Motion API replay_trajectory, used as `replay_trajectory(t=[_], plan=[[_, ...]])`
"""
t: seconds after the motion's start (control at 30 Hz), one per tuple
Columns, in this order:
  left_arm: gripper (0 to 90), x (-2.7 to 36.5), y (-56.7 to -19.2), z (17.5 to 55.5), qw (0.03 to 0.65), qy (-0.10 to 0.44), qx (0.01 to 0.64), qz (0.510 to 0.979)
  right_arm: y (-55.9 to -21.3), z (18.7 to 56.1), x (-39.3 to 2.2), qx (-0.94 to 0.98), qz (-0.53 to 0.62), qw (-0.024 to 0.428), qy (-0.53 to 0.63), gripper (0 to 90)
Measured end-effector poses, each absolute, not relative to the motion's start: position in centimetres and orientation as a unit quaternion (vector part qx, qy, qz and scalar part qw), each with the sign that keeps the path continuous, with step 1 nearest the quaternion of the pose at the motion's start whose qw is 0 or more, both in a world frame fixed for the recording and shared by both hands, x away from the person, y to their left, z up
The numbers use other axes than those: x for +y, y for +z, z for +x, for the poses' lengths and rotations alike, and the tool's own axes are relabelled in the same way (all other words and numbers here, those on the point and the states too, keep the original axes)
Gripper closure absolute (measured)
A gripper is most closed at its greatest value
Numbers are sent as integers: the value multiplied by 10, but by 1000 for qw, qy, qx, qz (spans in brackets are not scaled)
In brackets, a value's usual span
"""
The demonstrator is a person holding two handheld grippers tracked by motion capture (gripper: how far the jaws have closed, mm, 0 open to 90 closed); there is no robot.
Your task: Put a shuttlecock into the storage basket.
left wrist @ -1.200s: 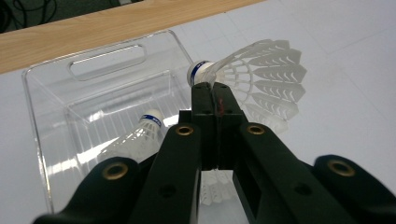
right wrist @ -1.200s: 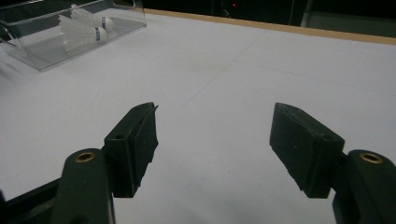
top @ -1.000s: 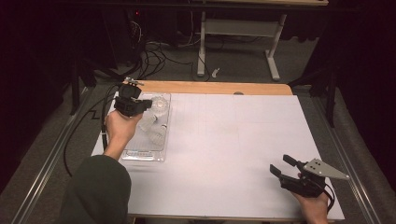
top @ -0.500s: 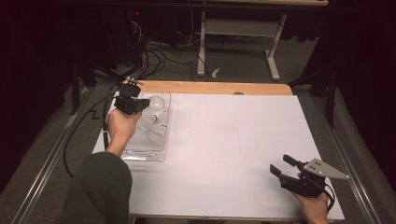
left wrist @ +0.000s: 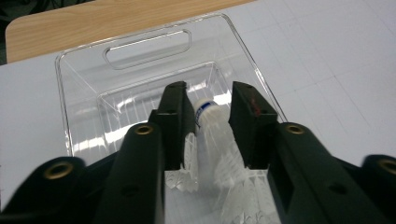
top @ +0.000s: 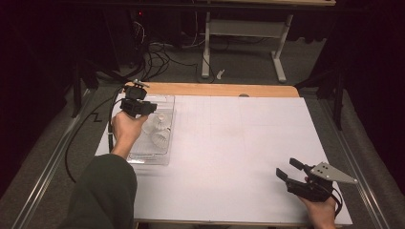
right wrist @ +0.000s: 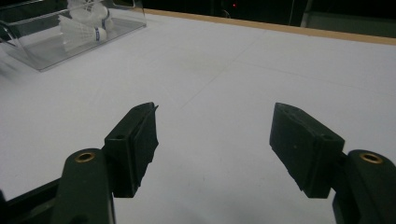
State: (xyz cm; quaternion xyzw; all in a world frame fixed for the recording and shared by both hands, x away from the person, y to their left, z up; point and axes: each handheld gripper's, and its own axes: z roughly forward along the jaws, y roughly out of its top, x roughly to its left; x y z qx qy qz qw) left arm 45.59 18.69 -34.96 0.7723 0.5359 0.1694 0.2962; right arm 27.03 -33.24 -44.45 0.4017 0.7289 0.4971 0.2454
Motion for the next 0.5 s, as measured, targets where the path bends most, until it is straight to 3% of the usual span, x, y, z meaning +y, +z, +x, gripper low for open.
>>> replay_trajectory(t=[0.27,0.5], plan=[[544,190,-351,451,309,166,542,764,-445,270,-332,730,401,246,497,328],[495,191,-348,443,324,172,534,762,-444,270,-332,730,401,246,496,328]])
